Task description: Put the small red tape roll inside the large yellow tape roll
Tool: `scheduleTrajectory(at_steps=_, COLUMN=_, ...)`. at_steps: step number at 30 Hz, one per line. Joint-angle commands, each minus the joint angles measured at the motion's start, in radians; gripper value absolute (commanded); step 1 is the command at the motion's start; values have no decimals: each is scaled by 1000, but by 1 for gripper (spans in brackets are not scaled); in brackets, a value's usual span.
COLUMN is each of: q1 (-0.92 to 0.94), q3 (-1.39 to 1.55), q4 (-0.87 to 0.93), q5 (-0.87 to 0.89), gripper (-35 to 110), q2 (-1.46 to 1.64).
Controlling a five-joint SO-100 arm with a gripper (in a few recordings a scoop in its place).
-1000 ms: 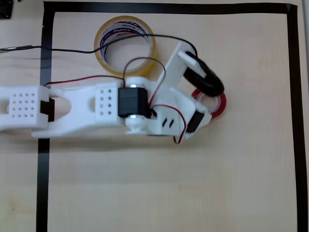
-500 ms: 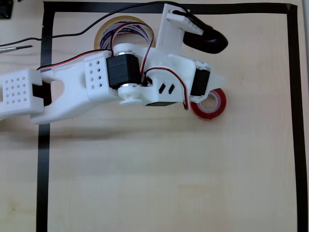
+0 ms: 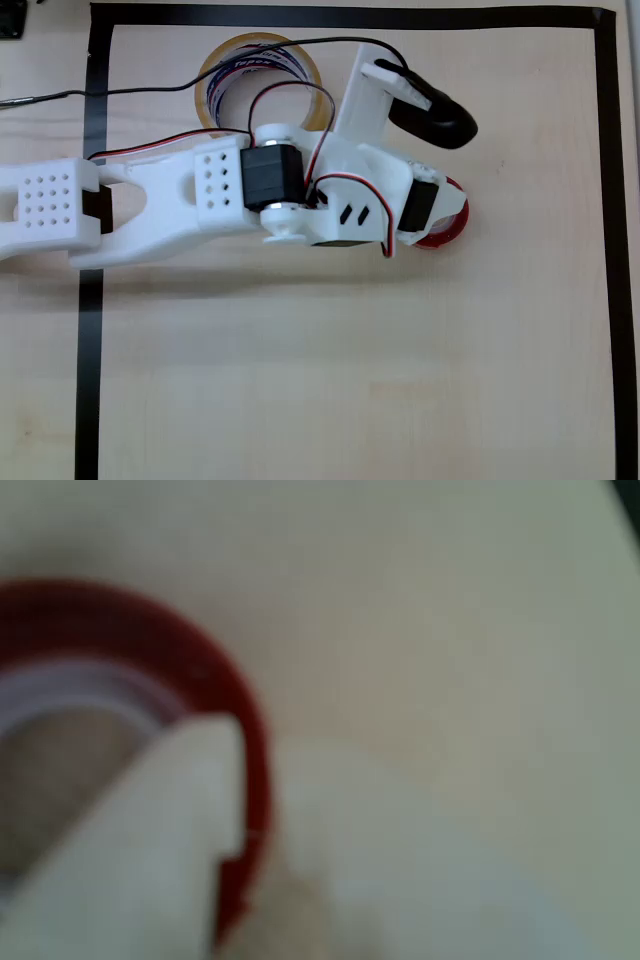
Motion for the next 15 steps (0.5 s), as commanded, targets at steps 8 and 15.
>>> scheduleTrajectory(at_steps=8, q1=3, q3=-57, q4=112, q5=141, gripper=0, q2=35)
scheduleTrajectory(at_steps=15, q1=26, q3=-57, q4=230, q5=176, gripper=0, q2=11)
